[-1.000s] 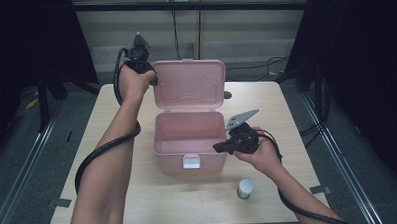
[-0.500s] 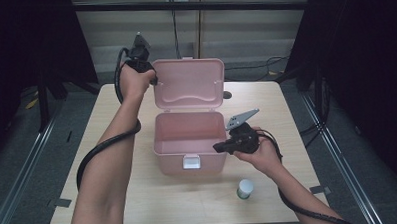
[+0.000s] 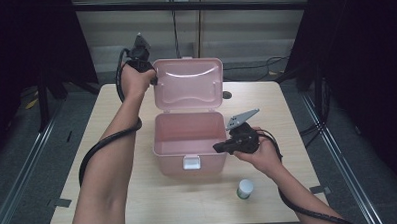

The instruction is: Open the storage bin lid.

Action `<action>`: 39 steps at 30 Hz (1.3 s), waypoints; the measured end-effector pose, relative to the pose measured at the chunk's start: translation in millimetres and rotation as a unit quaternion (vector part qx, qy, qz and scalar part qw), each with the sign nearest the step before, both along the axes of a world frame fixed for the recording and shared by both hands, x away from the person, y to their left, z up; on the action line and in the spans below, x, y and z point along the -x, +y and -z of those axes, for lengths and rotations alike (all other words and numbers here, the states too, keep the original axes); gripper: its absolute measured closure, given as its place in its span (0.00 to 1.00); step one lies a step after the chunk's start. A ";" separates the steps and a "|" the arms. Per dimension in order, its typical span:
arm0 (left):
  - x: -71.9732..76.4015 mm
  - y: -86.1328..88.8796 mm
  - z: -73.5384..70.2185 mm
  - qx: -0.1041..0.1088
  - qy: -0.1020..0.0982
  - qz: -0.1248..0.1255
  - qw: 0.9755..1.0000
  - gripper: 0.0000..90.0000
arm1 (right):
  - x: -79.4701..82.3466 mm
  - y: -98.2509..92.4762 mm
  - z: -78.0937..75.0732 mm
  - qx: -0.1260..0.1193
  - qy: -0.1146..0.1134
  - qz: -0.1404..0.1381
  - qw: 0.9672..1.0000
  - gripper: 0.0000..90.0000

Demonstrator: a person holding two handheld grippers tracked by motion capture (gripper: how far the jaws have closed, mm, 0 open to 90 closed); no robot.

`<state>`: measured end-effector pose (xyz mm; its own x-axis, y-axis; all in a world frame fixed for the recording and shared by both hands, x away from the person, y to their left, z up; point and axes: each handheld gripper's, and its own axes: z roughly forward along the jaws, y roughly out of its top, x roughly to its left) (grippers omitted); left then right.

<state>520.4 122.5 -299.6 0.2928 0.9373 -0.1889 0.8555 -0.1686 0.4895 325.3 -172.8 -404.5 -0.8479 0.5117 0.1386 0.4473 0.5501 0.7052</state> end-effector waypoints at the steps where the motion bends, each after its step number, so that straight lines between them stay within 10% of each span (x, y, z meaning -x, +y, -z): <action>1: -0.9 0.4 0.6 -0.003 -0.001 0.003 1.000 0.97 | -0.1 -0.1 0.0 0.000 0.000 -0.001 1.000 1.00; 39: -19.2 5.0 38.5 0.003 0.021 -0.020 1.000 0.96 | 2.3 -1.5 0.2 -0.008 0.008 -0.005 1.000 1.00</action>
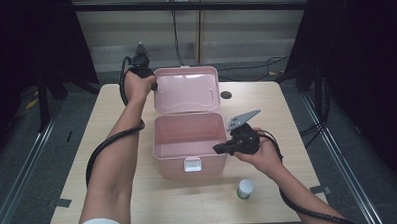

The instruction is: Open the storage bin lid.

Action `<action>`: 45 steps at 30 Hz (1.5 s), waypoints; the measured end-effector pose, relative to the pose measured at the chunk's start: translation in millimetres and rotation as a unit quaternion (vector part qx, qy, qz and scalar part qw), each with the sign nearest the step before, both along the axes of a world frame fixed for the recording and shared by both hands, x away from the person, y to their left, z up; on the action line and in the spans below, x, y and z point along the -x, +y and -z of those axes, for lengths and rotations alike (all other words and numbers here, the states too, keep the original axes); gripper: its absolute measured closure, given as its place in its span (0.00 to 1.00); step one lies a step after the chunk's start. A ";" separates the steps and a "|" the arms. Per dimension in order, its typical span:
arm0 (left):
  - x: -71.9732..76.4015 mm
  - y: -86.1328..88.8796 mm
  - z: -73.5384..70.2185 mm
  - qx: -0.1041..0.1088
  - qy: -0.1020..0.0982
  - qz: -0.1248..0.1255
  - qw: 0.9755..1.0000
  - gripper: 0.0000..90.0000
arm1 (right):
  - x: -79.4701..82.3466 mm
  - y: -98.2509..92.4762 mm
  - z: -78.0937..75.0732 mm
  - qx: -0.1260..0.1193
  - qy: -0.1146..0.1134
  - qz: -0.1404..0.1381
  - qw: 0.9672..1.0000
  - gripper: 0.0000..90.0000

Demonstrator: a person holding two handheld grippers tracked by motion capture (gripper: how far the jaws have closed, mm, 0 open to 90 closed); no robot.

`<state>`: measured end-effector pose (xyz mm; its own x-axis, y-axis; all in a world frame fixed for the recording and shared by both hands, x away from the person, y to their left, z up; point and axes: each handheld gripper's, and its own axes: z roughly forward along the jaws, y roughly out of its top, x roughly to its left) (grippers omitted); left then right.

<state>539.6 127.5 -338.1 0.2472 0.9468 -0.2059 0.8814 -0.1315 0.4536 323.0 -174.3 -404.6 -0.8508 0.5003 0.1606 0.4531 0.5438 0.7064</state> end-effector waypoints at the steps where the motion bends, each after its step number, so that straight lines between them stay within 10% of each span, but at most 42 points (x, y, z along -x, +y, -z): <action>1: -0.4 0.3 1.2 0.001 0.001 0.000 1.000 0.96 | 0.0 0.0 0.0 0.000 0.000 0.000 1.000 1.00; 45: -5.4 -0.8 40.0 -0.007 0.027 -0.002 1.000 0.93 | 6.9 6.7 3.4 -0.010 0.005 -0.012 1.000 1.00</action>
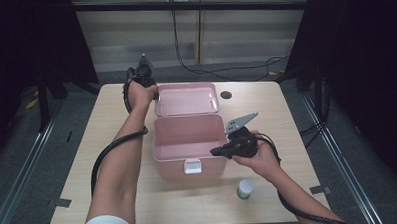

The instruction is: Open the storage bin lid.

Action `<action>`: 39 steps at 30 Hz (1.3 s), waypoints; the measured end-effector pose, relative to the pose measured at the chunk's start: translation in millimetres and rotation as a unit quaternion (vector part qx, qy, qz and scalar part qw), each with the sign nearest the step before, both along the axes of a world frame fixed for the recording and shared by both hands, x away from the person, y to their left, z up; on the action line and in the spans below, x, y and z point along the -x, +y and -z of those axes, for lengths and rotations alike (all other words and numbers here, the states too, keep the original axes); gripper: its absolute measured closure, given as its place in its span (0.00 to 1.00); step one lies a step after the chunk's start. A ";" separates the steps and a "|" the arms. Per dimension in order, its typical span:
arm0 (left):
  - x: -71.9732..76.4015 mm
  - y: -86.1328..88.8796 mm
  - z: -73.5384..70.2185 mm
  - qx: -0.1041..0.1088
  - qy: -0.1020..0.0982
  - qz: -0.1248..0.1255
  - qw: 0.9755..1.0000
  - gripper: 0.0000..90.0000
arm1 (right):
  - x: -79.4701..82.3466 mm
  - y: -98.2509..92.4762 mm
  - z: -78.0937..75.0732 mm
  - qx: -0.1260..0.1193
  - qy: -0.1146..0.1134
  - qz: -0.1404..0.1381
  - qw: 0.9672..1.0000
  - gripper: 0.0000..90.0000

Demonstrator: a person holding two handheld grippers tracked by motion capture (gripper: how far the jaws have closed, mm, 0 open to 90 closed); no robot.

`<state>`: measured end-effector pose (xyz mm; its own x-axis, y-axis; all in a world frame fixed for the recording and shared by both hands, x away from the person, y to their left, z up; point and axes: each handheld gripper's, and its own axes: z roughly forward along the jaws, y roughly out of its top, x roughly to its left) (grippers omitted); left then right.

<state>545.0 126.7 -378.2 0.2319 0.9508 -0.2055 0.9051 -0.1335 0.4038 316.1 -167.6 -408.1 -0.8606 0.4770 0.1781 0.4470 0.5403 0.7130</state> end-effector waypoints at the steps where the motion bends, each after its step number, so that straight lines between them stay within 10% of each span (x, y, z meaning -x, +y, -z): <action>1: 0.1 0.1 0.1 0.002 0.002 0.001 1.000 0.93 | 0.0 0.1 0.1 -0.001 0.000 0.000 1.000 1.00; 39: 12.3 9.4 1.8 0.007 -0.003 0.001 1.000 0.76 | 4.1 6.0 -1.6 0.008 -0.006 0.000 1.000 1.00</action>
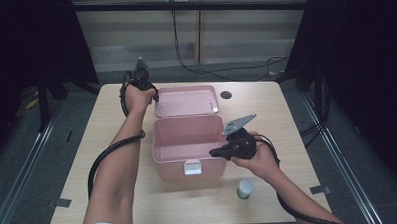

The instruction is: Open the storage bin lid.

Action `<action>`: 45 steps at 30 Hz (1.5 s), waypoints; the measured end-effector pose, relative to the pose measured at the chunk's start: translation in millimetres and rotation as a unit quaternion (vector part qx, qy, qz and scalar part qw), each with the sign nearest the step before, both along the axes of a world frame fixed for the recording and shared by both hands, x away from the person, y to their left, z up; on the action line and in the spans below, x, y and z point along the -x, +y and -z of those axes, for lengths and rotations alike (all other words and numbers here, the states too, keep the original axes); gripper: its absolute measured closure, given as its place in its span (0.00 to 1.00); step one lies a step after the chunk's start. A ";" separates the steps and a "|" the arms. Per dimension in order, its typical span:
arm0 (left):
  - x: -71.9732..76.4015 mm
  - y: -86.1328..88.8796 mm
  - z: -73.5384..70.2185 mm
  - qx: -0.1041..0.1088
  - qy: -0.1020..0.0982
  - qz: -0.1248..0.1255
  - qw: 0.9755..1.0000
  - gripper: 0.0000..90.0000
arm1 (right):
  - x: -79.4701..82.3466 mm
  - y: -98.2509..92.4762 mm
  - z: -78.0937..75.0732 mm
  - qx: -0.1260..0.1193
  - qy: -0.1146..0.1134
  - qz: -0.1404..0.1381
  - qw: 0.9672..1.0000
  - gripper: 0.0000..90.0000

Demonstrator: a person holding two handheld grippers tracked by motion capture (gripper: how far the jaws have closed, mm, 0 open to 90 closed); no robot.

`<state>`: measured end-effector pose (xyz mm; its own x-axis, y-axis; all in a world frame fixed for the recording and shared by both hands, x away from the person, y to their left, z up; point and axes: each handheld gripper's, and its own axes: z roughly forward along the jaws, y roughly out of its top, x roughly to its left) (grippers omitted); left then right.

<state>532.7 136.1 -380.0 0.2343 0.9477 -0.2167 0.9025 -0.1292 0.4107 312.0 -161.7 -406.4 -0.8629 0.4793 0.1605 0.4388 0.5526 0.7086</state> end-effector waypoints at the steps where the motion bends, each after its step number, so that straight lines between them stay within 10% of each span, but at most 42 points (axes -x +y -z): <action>1: 0.7 0.6 -0.9 0.001 -0.001 0.002 1.000 0.75 | 0.0 0.5 0.0 0.000 0.000 -0.001 1.000 1.00; 45: 41.3 34.6 -20.1 0.020 0.001 -0.006 1.000 0.39 | 0.8 -22.8 -28.3 0.012 -0.037 0.055 0.998 0.79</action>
